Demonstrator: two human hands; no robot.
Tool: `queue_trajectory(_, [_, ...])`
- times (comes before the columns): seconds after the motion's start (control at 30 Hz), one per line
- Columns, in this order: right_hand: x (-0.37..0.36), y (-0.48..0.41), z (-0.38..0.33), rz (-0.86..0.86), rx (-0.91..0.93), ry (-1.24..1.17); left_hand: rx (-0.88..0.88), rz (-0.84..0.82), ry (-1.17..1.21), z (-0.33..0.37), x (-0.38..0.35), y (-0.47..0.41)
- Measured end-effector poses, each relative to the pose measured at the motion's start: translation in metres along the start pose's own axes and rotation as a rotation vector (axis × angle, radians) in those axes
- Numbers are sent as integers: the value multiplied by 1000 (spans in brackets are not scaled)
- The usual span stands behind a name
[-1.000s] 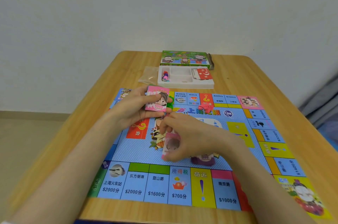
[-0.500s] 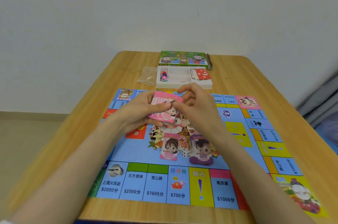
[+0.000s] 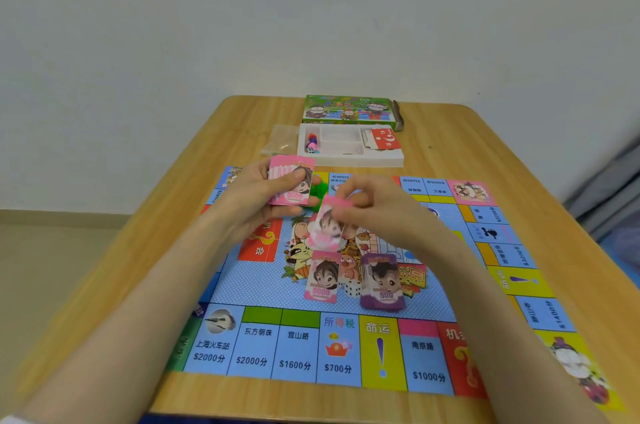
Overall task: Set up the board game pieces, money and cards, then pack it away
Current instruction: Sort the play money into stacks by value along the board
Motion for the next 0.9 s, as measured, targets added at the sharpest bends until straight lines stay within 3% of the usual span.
queue_trajectory(0.1, [-23,1,2,-193,-44,147,-2,13,-3,1,1,0])
queue_trajectory(0.2, [-33,2,4,-258,-47,227,1,6,-16,0,-1,0])
queue_trajectory(0.9, [-36,6,6,-265,16,537,14,9,-23,1,-2,2])
Point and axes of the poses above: each hand's wrist, its own y-axis away from the middle knuckle, its own x-axis out of the back of the hand, z = x × y, the point moved 9 cm from there along -y, towards the middle knuckle, and after that the axes turned 5 degrees about -z, right-handed, at the moved point
